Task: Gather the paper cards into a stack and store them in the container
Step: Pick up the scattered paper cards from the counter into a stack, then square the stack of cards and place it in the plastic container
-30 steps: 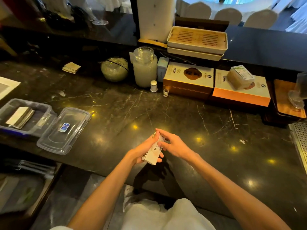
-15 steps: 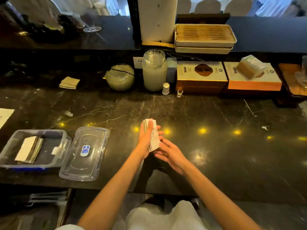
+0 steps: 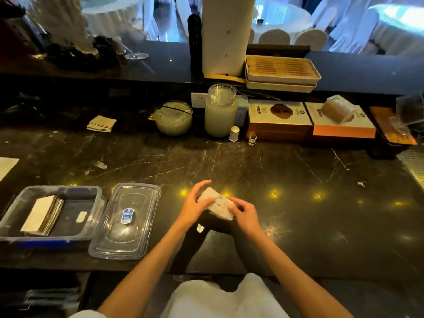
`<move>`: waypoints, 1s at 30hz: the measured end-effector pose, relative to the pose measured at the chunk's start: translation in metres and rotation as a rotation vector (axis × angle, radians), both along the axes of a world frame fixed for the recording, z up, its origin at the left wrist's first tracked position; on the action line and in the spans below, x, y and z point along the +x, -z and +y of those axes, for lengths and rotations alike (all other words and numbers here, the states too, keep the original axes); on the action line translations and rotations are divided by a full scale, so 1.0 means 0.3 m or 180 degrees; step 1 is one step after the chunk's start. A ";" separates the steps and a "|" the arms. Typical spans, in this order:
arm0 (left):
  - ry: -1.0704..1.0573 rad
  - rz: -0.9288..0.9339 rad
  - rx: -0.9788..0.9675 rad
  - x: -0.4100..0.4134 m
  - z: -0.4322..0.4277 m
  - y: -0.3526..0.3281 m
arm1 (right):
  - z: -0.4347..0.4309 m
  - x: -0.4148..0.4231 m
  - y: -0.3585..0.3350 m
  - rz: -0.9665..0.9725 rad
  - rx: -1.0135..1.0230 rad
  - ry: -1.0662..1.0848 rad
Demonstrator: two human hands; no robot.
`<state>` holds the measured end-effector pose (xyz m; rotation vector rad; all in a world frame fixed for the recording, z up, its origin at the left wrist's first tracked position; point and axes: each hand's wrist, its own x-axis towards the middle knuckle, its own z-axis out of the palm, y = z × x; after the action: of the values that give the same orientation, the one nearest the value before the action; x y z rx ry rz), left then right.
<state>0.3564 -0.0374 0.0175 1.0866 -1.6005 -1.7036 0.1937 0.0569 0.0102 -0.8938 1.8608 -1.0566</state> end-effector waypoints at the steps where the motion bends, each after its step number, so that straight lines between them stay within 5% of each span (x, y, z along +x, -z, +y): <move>1: 0.0110 -0.0289 -0.0269 0.025 0.016 0.024 | 0.011 0.017 0.015 0.0375 -0.0047 -0.0070; 7: 0.0708 -0.2143 -0.1652 0.151 0.171 0.176 | 0.134 0.206 0.145 0.1222 -0.0117 -0.0035; 11: 0.0856 -0.1912 -0.0848 0.225 0.282 0.233 | 0.231 0.330 0.202 0.0871 0.0008 -0.0012; 20: 0.1261 -0.2028 -0.1595 0.372 0.333 0.233 | 0.327 0.471 0.203 0.1198 -0.0109 0.0211; 30: 0.1307 -0.2047 -0.0894 0.593 0.248 0.096 | 0.261 0.654 0.099 0.0411 0.0100 0.0294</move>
<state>0.5344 0.0370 -0.0114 1.3007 -2.5247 -1.3546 0.3899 0.1350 -0.0195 -0.8832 2.0374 -1.0436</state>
